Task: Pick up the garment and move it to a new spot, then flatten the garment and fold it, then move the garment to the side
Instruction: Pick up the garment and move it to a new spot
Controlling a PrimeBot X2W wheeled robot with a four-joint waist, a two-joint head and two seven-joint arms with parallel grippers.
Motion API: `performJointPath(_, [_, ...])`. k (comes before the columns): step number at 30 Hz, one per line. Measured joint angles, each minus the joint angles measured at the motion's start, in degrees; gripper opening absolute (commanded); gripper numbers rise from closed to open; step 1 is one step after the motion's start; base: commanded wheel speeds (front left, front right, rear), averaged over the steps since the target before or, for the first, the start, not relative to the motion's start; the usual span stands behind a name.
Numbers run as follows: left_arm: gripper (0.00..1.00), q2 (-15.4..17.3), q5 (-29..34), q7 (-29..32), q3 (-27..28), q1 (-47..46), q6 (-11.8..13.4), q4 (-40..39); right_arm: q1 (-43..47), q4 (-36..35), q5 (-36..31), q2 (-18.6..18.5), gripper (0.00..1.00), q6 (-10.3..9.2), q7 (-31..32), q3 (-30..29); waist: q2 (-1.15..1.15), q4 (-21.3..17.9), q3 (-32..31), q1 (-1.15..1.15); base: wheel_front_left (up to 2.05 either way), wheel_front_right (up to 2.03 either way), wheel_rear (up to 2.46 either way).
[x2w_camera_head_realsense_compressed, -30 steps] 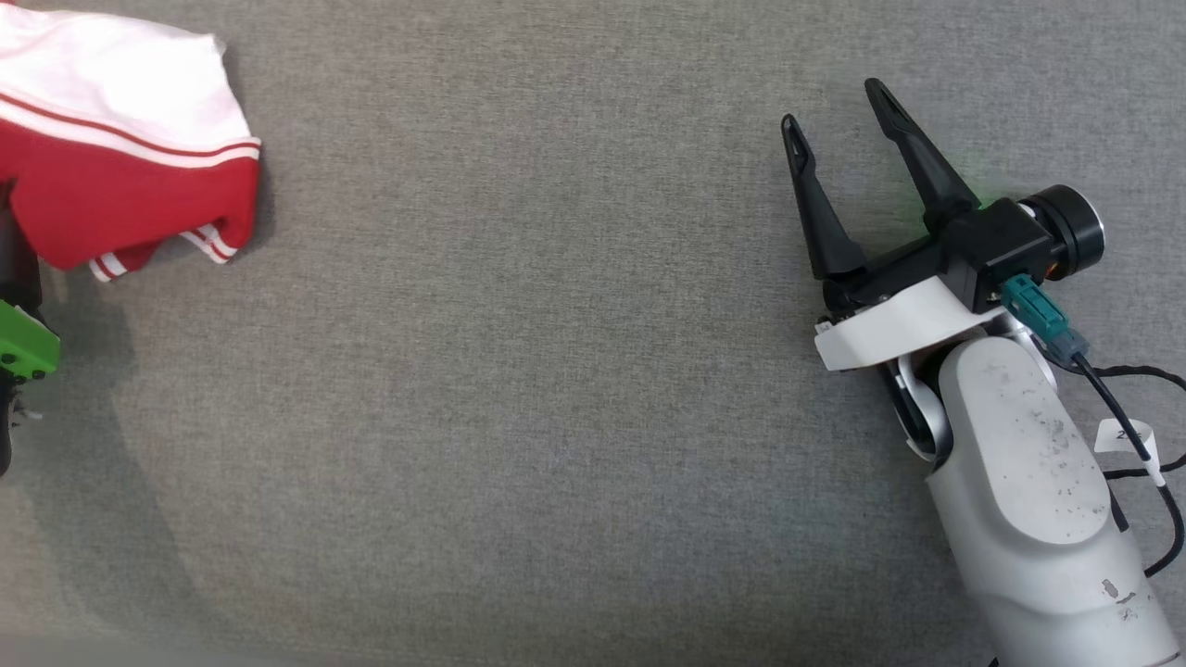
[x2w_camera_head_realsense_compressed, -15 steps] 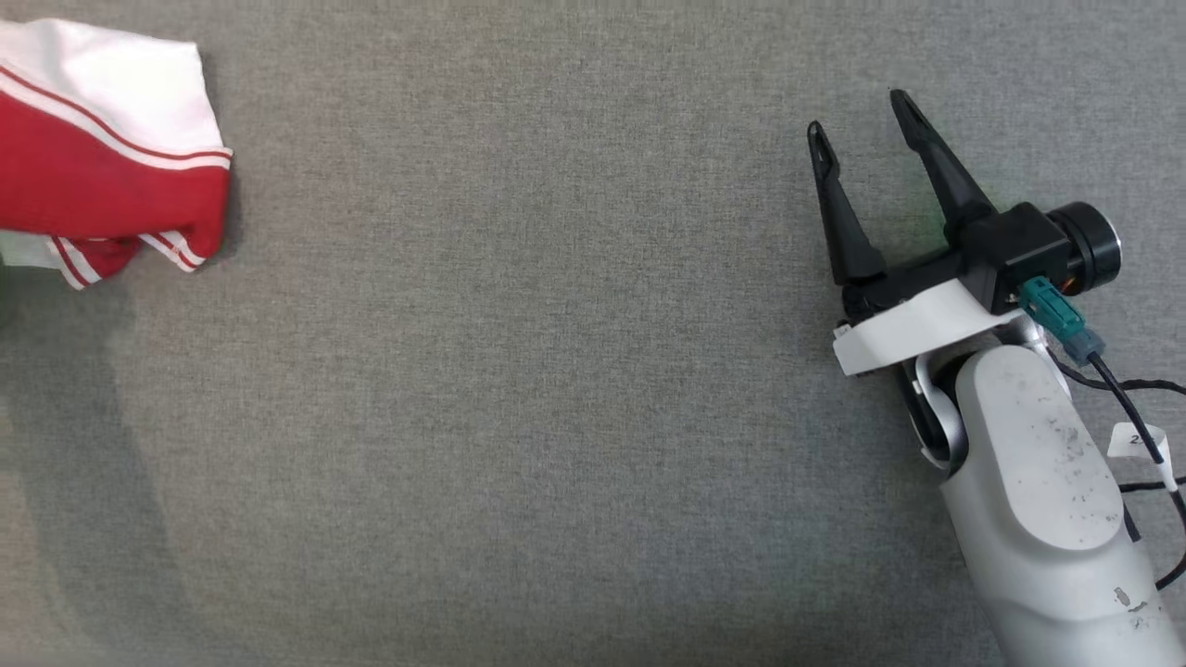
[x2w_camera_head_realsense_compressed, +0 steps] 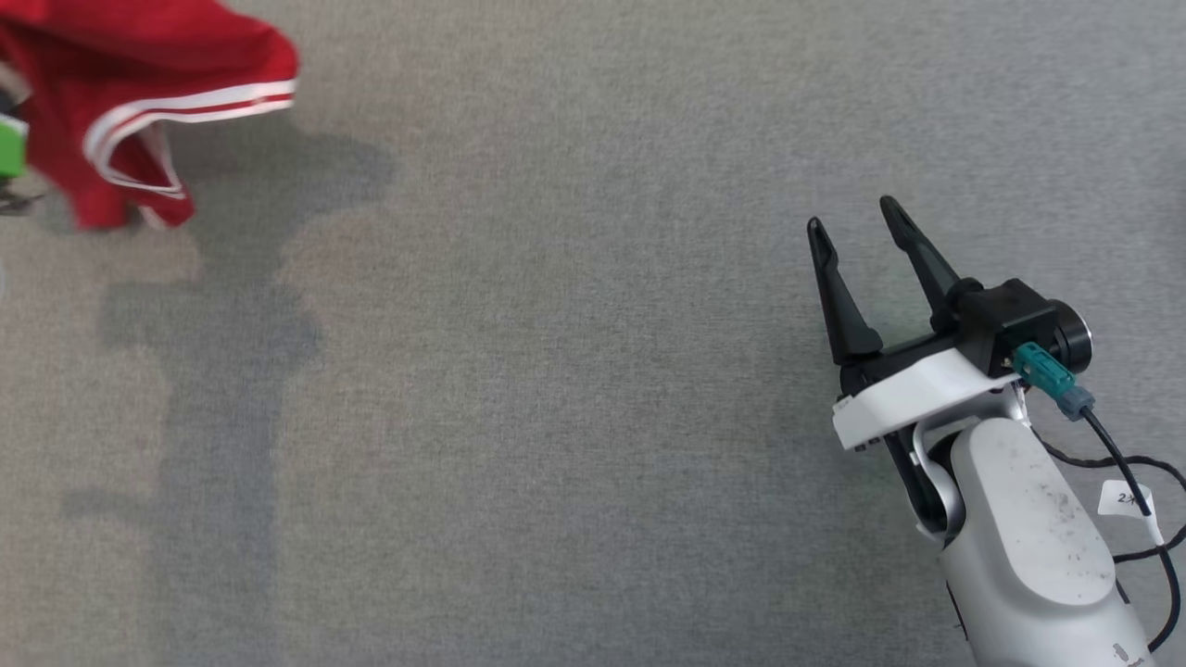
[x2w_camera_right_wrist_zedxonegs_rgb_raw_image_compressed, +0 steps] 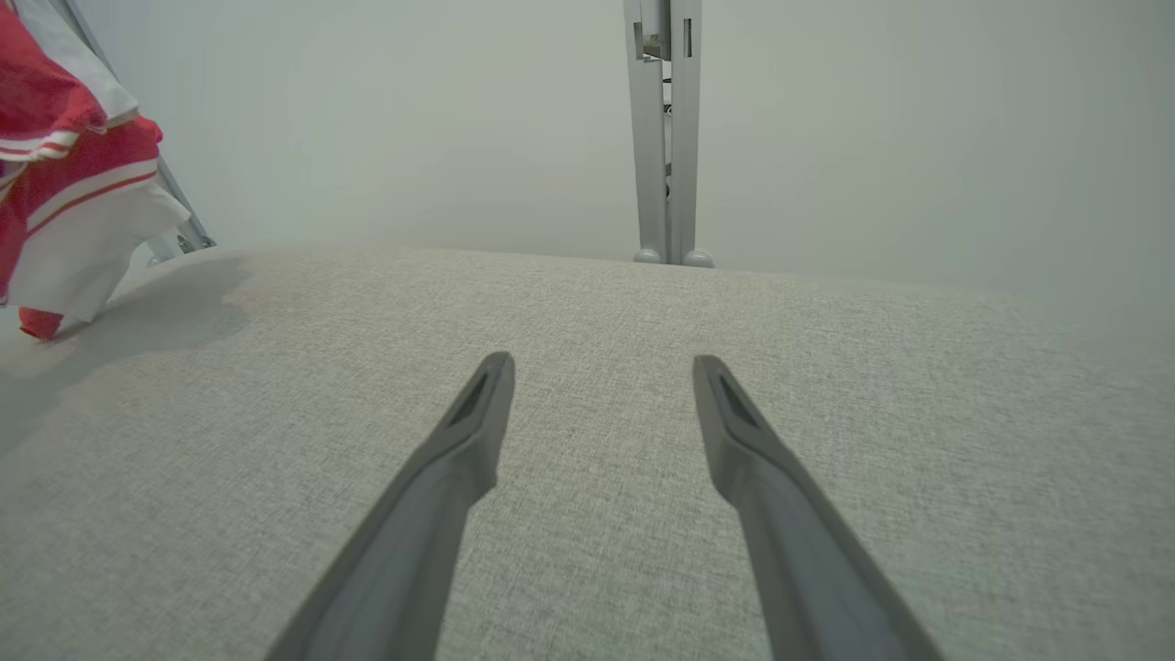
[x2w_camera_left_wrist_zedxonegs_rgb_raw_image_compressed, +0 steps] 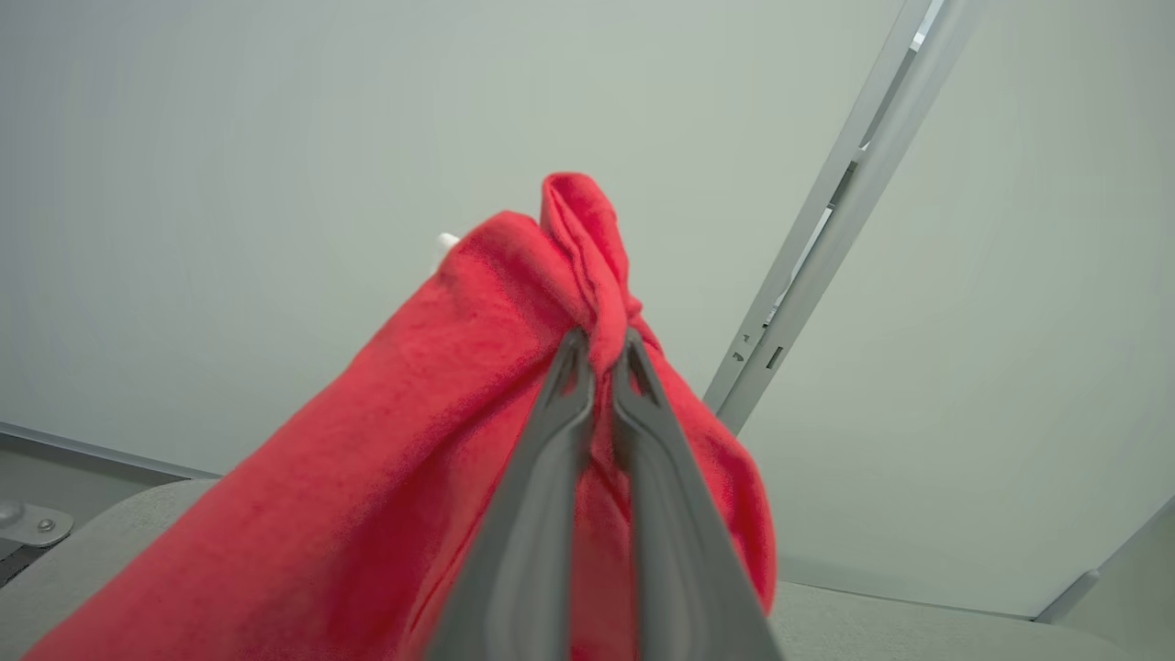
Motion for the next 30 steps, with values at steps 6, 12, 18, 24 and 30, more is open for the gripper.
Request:
performJointPath(6, [0.0, -6.99, 1.42, -0.07, -2.09, 1.46, 0.0, -7.0, 1.91, 0.36, 1.48, 0.01, 1.0, 0.0, 0.0, 0.74, 0.0, -2.46, -3.92, 0.0, 0.0, 0.0, 0.0])
performJointPath(12, [0.0, -15.41, 1.99, -0.08, -7.82, 4.5, 0.0, -9.13, 3.55, 0.35, 2.65, -0.03, 1.0, 0.0, 0.0, 0.85, 0.0, -6.19, -6.1, 0.0, 0.0, 0.0, 0.0])
performJointPath(18, [0.0, -21.67, 4.52, -0.09, -13.62, 8.27, 0.0, -7.46, 4.9, 0.38, 2.99, 0.0, 1.0, 0.0, 0.01, 1.18, 0.0, -10.58, -7.21, 0.0, 0.0, 0.0, 0.0])
performJointPath(24, [1.0, -24.25, 8.73, -0.09, -12.23, 15.07, 0.0, -1.66, 6.5, 0.57, 3.2, -0.02, 1.0, 0.0, 0.01, 0.57, 0.0, -13.98, -8.09, 0.0, 0.0, 0.0, 0.0])
performJointPath(30, [1.0, -24.69, 17.79, -0.09, -1.98, 24.7, 0.0, 1.38, 8.19, 1.15, 2.94, 0.02, 1.0, -0.01, 0.01, -0.55, 0.0, -14.56, -10.12, 0.0, 0.0, 0.0, 0.0])
